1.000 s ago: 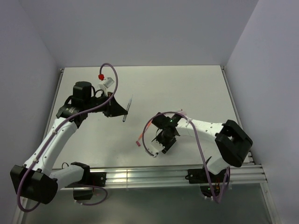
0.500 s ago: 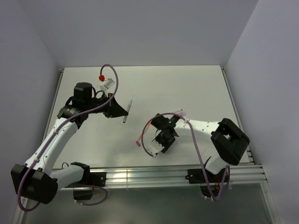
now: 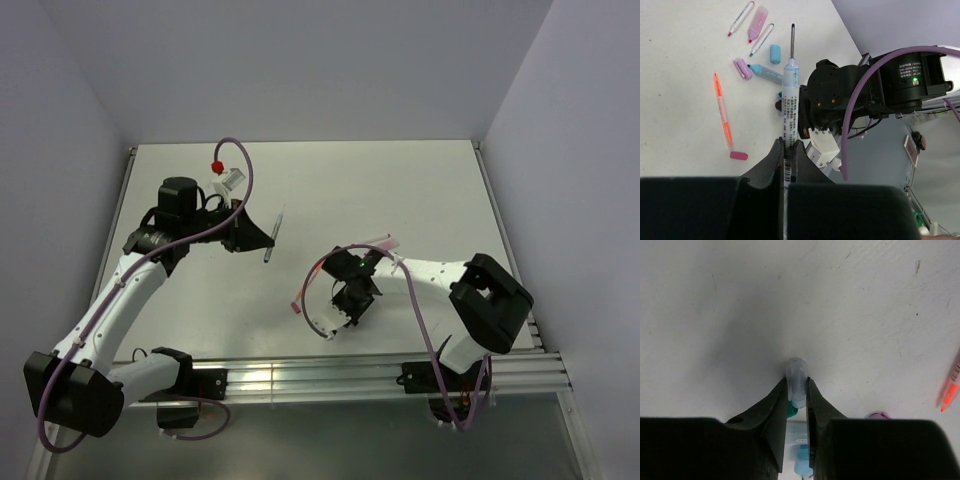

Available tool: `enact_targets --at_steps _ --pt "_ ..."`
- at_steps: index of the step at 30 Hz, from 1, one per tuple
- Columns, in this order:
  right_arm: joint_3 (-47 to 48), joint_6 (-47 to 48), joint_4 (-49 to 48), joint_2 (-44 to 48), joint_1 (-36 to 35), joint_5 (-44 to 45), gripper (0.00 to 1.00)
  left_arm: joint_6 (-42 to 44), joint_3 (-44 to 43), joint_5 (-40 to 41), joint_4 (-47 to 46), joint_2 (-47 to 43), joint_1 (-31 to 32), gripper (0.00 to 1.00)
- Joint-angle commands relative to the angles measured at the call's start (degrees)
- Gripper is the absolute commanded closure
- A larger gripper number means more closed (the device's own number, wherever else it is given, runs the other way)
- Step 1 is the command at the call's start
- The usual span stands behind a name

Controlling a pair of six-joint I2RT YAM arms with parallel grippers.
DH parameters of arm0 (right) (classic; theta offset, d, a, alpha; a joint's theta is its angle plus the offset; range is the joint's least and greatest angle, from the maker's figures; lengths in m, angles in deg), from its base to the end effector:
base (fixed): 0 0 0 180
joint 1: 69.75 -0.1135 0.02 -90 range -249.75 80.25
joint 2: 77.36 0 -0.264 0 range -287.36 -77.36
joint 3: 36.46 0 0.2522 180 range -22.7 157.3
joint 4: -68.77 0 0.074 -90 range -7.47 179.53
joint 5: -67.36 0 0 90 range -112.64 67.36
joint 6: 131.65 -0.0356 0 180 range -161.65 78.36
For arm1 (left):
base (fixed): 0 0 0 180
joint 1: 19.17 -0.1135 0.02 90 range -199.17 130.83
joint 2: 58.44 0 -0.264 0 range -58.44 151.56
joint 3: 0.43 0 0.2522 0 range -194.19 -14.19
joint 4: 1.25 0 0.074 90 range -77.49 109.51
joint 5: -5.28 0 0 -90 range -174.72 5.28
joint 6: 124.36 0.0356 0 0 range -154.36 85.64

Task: Insert the pens into the pen caps
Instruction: Insert the pen cap onto the pen.

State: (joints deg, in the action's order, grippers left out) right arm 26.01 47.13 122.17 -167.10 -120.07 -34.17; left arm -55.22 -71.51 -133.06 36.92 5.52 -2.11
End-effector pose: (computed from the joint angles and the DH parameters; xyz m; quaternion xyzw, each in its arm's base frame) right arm 0.1609 0.2051 0.1545 -0.9320 0.3388 0.0679 0.1094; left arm 0.2198 -0.0953 0.3316 0.1750 0.8005 -0.4830 0.3087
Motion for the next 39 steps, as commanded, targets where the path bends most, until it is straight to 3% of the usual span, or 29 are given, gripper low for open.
enact_targets --at_steps 1,2,4,13,17,25,28,32,39 --pt "0.33 -2.55 -0.70 -2.29 -0.65 -1.83 0.83 0.12 0.19 -0.27 -1.82 -0.68 -0.18 1.00" --pt "0.33 -2.99 -0.70 -2.29 -0.82 -2.00 0.93 0.29 0.10 -0.35 -1.64 -0.51 -0.18 1.00" --pt "0.77 -4.57 -0.70 -2.38 -0.83 -2.45 1.00 0.99 -0.60 -0.01 -0.59 -0.16 -0.10 1.00" --pt "8.76 -16.95 1.31 0.61 0.23 -7.35 1.00 4.77 -2.27 1.66 1.43 -0.42 -0.18 1.00" --pt "19.02 -28.61 3.51 1.49 3.38 -13.84 1.00 8.29 -3.85 2.11 2.40 -1.12 -1.06 1.00" --pt "38.46 -55.08 3.43 0.70 16.46 -29.06 1.00 12.16 -1.66 0.89 -0.49 -5.43 -2.82 1.00" --pt "45.32 -67.29 -0.42 0.09 20.25 -34.25 1.00 11.38 -0.34 0.87 -4.97 -7.80 -3.52 1.00" --pt "49.01 -85.90 -12.62 0.70 26.05 -39.35 1.00 9.09 1.94 0.79 -11.21 -10.78 -3.44 1.00" --pt "51.84 -108.52 -30.56 -0.88 28.00 -40.67 1.00 -1.36 5.03 -0.35 -27.65 -11.50 -3.44 1.00"
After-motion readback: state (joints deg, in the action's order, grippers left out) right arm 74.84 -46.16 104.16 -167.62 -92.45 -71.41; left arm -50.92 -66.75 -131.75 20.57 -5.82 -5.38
